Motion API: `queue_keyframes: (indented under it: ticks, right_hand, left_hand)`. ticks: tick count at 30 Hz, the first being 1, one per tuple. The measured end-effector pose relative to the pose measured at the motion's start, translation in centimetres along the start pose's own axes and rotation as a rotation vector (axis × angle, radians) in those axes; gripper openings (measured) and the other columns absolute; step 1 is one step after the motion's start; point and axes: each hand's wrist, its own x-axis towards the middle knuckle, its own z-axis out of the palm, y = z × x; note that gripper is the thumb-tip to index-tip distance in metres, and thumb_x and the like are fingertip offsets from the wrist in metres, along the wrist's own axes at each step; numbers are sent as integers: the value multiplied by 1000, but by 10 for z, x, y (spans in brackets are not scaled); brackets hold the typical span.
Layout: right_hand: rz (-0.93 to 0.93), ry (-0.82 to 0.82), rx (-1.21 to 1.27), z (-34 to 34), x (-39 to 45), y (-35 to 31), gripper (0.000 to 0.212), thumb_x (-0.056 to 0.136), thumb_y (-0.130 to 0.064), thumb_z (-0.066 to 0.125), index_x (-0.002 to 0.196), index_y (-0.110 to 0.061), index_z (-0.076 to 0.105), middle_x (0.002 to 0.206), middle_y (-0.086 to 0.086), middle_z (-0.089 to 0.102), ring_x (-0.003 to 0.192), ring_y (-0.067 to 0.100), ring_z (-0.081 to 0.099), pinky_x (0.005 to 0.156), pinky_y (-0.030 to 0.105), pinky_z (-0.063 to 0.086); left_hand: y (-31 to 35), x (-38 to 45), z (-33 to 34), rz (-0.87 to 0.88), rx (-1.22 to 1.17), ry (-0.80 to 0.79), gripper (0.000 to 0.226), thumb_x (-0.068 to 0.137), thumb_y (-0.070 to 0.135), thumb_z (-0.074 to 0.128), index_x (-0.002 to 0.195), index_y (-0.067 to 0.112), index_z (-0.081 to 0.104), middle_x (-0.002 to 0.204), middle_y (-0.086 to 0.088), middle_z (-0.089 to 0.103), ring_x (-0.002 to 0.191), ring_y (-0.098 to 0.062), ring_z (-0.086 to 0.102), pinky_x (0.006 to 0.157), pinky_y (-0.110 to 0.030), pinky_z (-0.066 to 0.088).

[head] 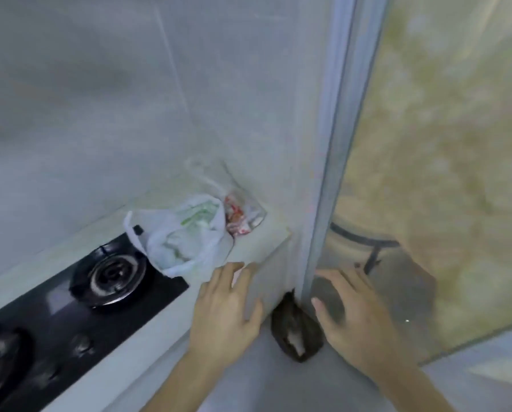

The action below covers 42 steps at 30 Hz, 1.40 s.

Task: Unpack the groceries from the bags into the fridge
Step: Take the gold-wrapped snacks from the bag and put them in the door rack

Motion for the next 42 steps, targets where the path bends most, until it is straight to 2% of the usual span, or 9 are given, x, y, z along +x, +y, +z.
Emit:
queue_keyframes:
  ticks: [4,9,15,22,25,28,35,39,42]
  right_hand:
    - [-105,-245,61,101,34,-62,38,94,-36,64,130,-26,56,125,-12,51,118,14,50,89,28,51]
    - [-235,-414,59,193,97,-93,43,94,-31,63,136,-22,56,128,-6,52,117,18,49,90,34,51]
    - [-324,-540,-75,289,205,-60,51,96,-30,62,145,-18,52,139,3,55,128,30,52,99,42,50]
    - [-501,-588,-87,381,308,-8,44,103,-23,53,146,-16,54,140,2,61,135,25,49,102,42,49]
    - [-604,-541,-128,396,315,25,37,100,-28,46,126,-15,68,118,2,71,118,26,59,90,44,55]
    - [-645,-496,-174,392,310,62,31,103,-29,43,95,-15,70,90,1,67,94,25,58,83,44,51]
    - [-756,-375,-281,383,297,106,40,103,-35,51,73,-16,69,74,1,62,72,25,57,81,42,47]
    - [-766,-440,-292,390,299,96,31,99,-31,54,77,-17,71,76,-2,59,63,21,54,70,36,44]
    - [-825,-517,-140,396,306,76,7,91,-14,64,97,-13,62,103,2,56,93,21,55,78,33,48]
  left_hand:
    - [-118,-43,8,-205,89,-45,52,90,43,54,137,24,56,124,4,57,110,-21,57,75,-37,53]
    - [-198,-42,24,-368,75,-117,54,92,42,57,142,21,53,124,5,56,111,-22,55,80,-39,53]
    - [-254,40,71,-429,10,-225,56,96,46,53,147,25,46,142,1,51,131,-25,44,101,-44,48]
    - [-290,141,152,-530,-97,-295,45,104,39,44,147,28,49,141,-3,52,133,-27,41,102,-46,46]
    - [-297,160,184,-552,-65,-338,35,104,38,43,129,25,64,130,-4,57,125,-29,45,97,-47,48]
    - [-294,166,205,-591,-51,-370,34,106,36,40,92,17,65,115,-5,58,117,-28,48,89,-43,49]
    - [-277,174,225,-670,-48,-354,52,106,38,40,61,14,52,86,-2,53,98,-25,52,68,-35,39]
    - [-276,176,229,-638,3,-354,37,99,43,53,73,18,52,77,3,48,93,-24,51,71,-34,34]
    - [-275,179,232,-646,-64,-286,30,89,41,66,96,21,45,87,3,55,94,-24,52,70,-34,36]
